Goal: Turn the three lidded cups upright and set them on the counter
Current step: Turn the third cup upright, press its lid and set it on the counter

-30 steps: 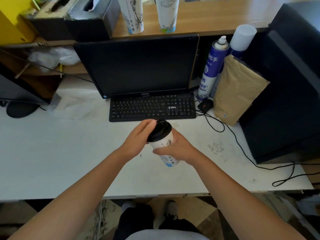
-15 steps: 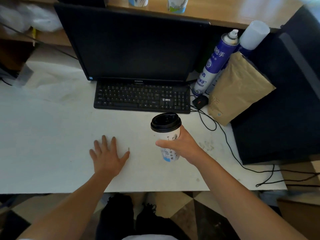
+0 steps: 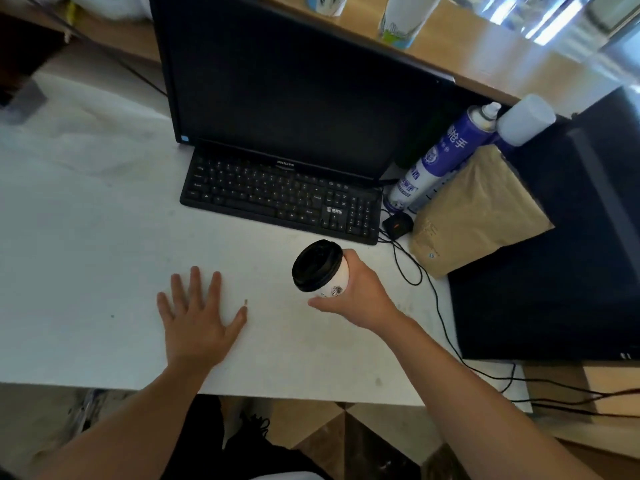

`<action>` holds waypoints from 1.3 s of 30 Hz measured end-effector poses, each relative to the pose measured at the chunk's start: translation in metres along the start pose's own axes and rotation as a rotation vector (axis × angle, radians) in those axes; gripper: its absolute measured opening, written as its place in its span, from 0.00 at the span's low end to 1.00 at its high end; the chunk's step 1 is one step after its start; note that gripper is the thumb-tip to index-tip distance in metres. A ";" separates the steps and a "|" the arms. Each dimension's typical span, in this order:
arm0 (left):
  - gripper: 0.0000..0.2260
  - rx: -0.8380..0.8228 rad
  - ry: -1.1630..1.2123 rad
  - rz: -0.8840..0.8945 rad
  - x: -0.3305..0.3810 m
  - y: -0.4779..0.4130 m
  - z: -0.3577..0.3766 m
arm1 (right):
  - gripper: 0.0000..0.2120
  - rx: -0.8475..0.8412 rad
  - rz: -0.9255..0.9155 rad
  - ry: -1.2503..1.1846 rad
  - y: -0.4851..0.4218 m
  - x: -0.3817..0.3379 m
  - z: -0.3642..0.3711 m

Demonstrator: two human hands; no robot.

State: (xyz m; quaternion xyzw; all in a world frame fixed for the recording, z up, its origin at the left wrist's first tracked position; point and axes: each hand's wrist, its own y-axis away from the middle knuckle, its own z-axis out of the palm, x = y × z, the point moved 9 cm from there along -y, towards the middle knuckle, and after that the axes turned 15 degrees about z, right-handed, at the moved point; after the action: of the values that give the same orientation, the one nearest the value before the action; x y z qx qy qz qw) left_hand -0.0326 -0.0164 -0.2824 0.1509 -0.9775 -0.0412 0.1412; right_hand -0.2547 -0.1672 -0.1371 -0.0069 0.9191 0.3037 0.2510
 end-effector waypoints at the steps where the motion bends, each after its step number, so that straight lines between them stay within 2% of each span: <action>1: 0.39 0.011 0.009 0.000 0.001 0.000 -0.001 | 0.39 0.057 -0.052 0.113 0.000 -0.010 -0.008; 5: 0.38 0.017 0.023 0.005 -0.001 0.000 -0.002 | 0.40 0.369 -0.274 0.646 0.007 -0.061 -0.046; 8: 0.38 0.019 0.023 0.008 -0.001 0.000 -0.003 | 0.39 0.586 -0.359 0.940 0.015 -0.101 -0.072; 10: 0.38 0.020 0.020 0.007 -0.001 0.001 -0.003 | 0.40 0.674 -0.405 1.108 0.025 -0.126 -0.082; 16: 0.39 0.024 0.024 0.009 -0.001 0.000 -0.003 | 0.33 0.676 -0.352 1.499 0.038 -0.165 -0.074; 22: 0.39 0.037 0.022 0.007 -0.002 0.001 -0.003 | 0.25 0.600 -0.349 1.753 0.025 -0.140 -0.018; 26: 0.39 0.028 0.029 -0.003 -0.003 0.000 -0.003 | 0.28 0.534 -0.356 1.813 0.018 -0.117 0.022; 30: 0.39 0.013 0.029 -0.003 -0.001 0.002 -0.005 | 0.27 0.564 -0.407 1.757 0.026 -0.125 0.024; 36: 0.39 -0.019 0.012 -0.001 0.000 0.001 -0.004 | 0.29 0.531 -0.337 1.580 0.039 -0.129 0.008; 39: 0.39 -0.069 -0.008 -0.016 -0.001 0.000 0.000 | 0.33 0.469 -0.293 1.357 0.041 -0.125 -0.004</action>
State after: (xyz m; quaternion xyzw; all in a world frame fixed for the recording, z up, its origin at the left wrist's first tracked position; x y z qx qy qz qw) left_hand -0.0313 -0.0164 -0.2824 0.1534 -0.9749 -0.0766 0.1421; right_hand -0.1538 -0.1529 -0.0533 -0.2622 0.9029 -0.0088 -0.3405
